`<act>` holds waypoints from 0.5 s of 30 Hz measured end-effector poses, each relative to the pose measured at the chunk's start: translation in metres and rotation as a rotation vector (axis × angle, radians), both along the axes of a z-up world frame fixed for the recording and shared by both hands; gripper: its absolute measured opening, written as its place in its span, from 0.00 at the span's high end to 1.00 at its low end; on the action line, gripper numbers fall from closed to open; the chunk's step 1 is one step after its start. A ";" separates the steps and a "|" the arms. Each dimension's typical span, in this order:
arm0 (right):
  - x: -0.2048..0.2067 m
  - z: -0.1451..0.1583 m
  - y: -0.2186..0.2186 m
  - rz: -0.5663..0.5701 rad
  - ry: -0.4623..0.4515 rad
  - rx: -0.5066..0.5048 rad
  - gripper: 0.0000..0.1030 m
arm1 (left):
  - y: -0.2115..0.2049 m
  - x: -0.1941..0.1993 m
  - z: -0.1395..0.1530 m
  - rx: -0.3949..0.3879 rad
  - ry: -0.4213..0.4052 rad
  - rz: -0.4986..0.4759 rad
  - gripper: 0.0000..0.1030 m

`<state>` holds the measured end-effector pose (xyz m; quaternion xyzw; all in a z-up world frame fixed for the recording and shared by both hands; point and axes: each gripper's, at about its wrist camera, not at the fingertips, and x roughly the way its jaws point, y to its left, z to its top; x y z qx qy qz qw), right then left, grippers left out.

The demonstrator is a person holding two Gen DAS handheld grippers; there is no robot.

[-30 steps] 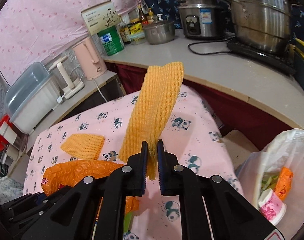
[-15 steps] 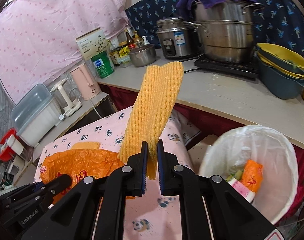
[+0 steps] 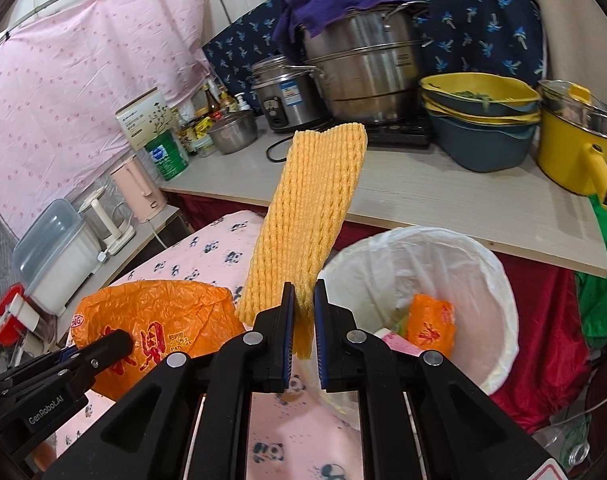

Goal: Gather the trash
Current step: 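Lift both held items and carry them over the bin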

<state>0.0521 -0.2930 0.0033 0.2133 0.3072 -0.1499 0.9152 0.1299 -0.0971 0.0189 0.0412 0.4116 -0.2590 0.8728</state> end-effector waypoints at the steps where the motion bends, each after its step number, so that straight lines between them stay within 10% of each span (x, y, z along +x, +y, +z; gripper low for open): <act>1: -0.004 -0.001 -0.003 -0.007 0.000 0.003 0.91 | -0.004 -0.003 0.000 0.001 0.000 -0.007 0.82; 15: -0.046 -0.015 -0.045 -0.089 0.000 0.047 0.91 | -0.048 -0.027 -0.001 0.036 -0.014 -0.075 0.82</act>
